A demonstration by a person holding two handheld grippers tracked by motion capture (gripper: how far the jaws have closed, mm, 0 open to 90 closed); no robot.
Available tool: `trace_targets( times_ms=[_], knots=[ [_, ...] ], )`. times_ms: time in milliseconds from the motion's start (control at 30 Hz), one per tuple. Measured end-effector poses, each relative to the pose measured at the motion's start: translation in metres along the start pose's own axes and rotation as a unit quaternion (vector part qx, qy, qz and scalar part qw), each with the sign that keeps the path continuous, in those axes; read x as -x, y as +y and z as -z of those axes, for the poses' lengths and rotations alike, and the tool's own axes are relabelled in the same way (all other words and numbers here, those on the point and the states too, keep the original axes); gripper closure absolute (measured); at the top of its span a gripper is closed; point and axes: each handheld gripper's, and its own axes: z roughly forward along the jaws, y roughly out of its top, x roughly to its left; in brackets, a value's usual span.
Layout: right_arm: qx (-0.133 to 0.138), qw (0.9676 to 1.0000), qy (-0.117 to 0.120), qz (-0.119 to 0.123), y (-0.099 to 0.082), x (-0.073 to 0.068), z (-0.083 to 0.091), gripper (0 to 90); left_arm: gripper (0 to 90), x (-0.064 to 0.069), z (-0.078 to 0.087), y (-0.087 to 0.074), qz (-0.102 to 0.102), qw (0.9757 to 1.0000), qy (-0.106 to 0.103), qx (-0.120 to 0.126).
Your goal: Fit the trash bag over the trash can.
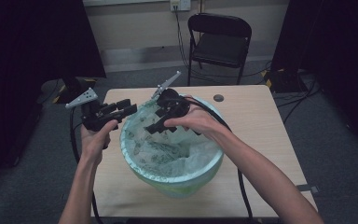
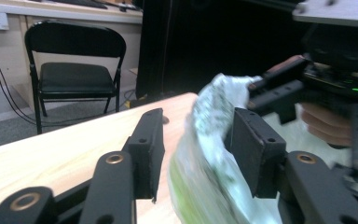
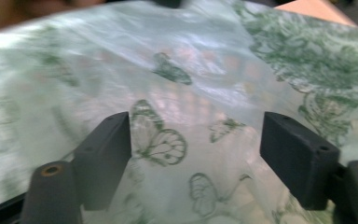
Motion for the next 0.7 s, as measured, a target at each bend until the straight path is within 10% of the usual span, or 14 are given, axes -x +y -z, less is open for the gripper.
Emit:
trace_targets(
  times_ms=[333,700],
  knots=[
    [-0.043,0.9953,-0.082,0.029,-0.014,-0.008,-0.024,26.1,52.7,0.011,-0.005,-0.009,-0.013,0.9995,-0.017,-0.021],
    [0.048,0.9963,-0.068,0.021,-0.009,-0.034,0.011,21.6,54.2,0.012,-0.007,-0.011,-0.008,0.9997,-0.015,-0.018]
  ],
)
